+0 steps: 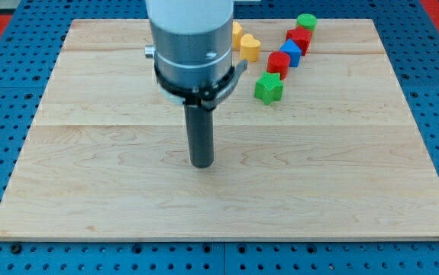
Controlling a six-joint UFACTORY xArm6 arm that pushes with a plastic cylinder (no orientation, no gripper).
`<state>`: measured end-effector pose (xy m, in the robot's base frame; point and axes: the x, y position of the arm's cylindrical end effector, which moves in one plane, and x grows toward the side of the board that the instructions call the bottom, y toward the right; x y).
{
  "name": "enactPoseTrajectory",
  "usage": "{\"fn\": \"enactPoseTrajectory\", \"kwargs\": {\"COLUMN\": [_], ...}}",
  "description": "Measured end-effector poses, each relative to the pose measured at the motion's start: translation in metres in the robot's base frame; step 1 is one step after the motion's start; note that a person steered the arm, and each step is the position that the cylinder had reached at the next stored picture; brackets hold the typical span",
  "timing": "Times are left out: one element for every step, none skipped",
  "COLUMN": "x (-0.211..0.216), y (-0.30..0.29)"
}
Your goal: Slide the yellow heart to the top right side of the yellow hexagon
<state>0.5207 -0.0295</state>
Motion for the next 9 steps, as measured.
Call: {"fn": "enactPoseTrajectory", "kwargs": {"x": [0.010,0.012,-0.021,-0.097,-0.159,-0.203,-0.216,-0.223,-0.229], "y": [-0.015,-0.015,-0.041,-0.023,-0.010,-0.006,0.006,0.006,0.011]}}
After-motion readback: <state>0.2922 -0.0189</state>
